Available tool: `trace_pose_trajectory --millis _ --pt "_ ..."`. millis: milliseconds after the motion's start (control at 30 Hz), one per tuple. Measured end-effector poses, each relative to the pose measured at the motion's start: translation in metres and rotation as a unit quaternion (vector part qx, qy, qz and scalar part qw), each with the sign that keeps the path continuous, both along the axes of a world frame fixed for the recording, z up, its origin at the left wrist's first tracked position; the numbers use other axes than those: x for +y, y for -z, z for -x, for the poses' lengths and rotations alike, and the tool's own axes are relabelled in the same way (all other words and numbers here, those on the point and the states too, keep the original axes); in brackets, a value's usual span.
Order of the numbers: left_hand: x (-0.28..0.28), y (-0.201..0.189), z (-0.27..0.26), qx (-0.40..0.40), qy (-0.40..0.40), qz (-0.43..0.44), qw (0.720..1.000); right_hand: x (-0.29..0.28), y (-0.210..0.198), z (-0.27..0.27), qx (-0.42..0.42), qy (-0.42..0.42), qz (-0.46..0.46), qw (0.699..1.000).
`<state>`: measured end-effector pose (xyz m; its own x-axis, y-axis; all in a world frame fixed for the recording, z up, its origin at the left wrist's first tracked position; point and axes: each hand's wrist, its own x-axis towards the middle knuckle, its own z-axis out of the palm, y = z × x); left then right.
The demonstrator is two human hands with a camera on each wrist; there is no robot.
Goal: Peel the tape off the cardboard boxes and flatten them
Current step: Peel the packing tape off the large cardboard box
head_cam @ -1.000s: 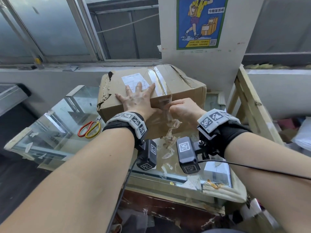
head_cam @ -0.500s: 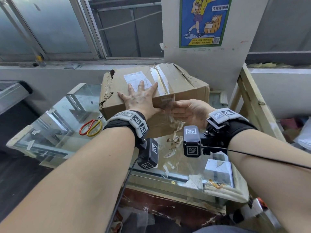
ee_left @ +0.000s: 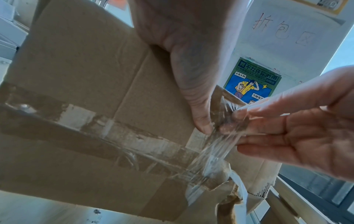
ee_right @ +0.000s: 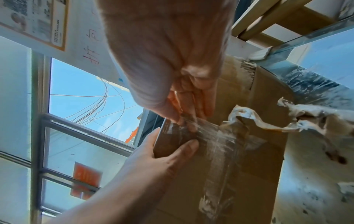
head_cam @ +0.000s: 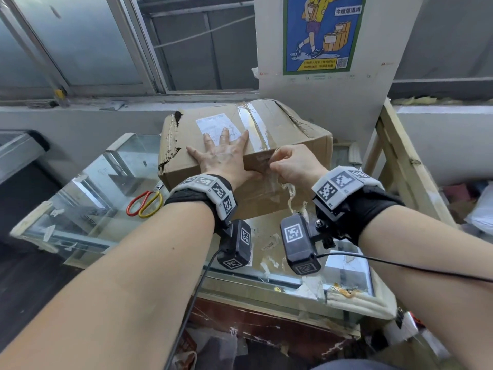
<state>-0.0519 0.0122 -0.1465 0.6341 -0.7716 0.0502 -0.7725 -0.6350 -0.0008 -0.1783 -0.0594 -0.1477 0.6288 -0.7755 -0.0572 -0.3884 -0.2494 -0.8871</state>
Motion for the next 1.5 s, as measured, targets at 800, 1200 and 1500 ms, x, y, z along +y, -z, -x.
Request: trace_pose_trajectory --millis 800,1200,1500 --pt "-0.004 -0.005 -0.003 0.028 -0.001 -0.02 0.999 0.008 0.007 -0.015 -0.163 0.113 -0.246 0.949" --pt "0.012 -0.012 -0.014 0.054 0.013 -0.004 0.998 0.025 -0.006 -0.024 -0.179 0.137 -0.285 0.932" --pt "0.008 -0.014 -0.001 0.074 0.02 -0.035 0.996 0.023 -0.005 -0.011 -0.099 0.153 -0.231 0.956"
